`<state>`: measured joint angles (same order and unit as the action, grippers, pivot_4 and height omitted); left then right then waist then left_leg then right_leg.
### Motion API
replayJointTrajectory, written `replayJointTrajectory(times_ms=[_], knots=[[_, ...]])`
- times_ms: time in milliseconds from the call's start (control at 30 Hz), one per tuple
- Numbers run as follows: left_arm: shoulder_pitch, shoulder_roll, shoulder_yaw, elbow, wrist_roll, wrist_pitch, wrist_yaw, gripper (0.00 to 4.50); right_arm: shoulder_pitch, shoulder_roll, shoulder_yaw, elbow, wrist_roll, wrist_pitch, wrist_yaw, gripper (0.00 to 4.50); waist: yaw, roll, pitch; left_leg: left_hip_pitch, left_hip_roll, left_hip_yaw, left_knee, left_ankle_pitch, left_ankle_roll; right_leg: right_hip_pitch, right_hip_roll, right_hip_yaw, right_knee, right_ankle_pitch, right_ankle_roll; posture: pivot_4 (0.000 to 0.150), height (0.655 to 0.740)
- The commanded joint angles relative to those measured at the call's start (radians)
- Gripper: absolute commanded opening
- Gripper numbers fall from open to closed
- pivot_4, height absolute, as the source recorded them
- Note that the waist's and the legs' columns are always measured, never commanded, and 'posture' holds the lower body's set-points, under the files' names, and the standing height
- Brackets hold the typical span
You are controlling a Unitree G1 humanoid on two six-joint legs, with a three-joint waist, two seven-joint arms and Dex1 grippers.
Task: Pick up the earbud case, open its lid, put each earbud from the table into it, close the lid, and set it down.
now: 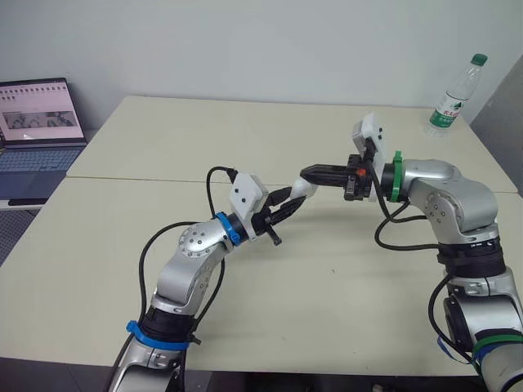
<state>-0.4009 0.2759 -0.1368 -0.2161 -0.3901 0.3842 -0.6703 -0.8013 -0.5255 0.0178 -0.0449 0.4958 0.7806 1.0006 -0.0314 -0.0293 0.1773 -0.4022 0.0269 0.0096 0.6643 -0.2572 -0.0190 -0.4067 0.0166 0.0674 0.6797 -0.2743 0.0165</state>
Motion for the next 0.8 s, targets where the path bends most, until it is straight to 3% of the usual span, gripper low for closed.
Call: replayJointTrajectory(times_ms=[33, 200, 333, 533, 800], knots=[[-0.02, 0.008, 0.073, -0.068, -0.173, 0.207, 0.008, 0.75, 0.017, -0.053, -0.08, -0.04, 0.083, 0.01, 0.049, 1.33, 0.0, 0.0, 0.0, 0.0, 0.0, 0.0, 0.0, 0.0, 0.0, 0.0, 0.0, 0.0, 0.0, 0.0, 0.0, 0.15, 0.74], [-0.05, 0.006, 0.172, -0.051, -0.377, 0.528, 0.108, 0.75, 0.133, -0.133, -0.077, -0.09, 0.092, -0.07, 0.141, 3.14, 0.0, 0.0, 0.0, 0.0, 0.0, -0.001, 0.0, 0.0, 0.0, 0.0, 0.0, -0.001, 0.0, 0.0, 0.001, 0.15, 0.74], [-0.065, 0.008, 0.203, -0.018, -0.457, 0.699, 0.155, 0.75, 0.258, -0.168, -0.043, -0.119, 0.029, -0.232, 0.207, 4.46, 0.0, 0.0, 0.0, 0.0, 0.0, -0.001, 0.0, 0.0, 0.0, 0.001, 0.0, -0.001, 0.0, -0.001, 0.002, 0.15, 0.74], [-0.093, -0.077, 0.306, 0.104, -0.496, 0.88, 0.344, 0.75, 0.396, -0.145, 0.001, -0.192, -0.045, -0.414, 0.19, 4.46, -0.002, -0.001, 0.0, 0.001, 0.0, -0.002, 0.001, 0.0, 0.0, 0.001, 0.0, -0.001, 0.0, -0.001, 0.003, 0.15, 0.74], [-0.069, -0.113, 0.334, 0.173, -0.464, 0.992, 0.445, 0.75, 0.46, -0.121, 0.032, -0.196, -0.114, -0.526, 0.147, 4.46, -0.001, -0.001, 0.0, 0.001, -0.001, -0.001, 0.001, 0.001, -0.001, 0.001, 0.0, 0.0, 0.001, -0.001, 0.001, 0.15, 0.74]])
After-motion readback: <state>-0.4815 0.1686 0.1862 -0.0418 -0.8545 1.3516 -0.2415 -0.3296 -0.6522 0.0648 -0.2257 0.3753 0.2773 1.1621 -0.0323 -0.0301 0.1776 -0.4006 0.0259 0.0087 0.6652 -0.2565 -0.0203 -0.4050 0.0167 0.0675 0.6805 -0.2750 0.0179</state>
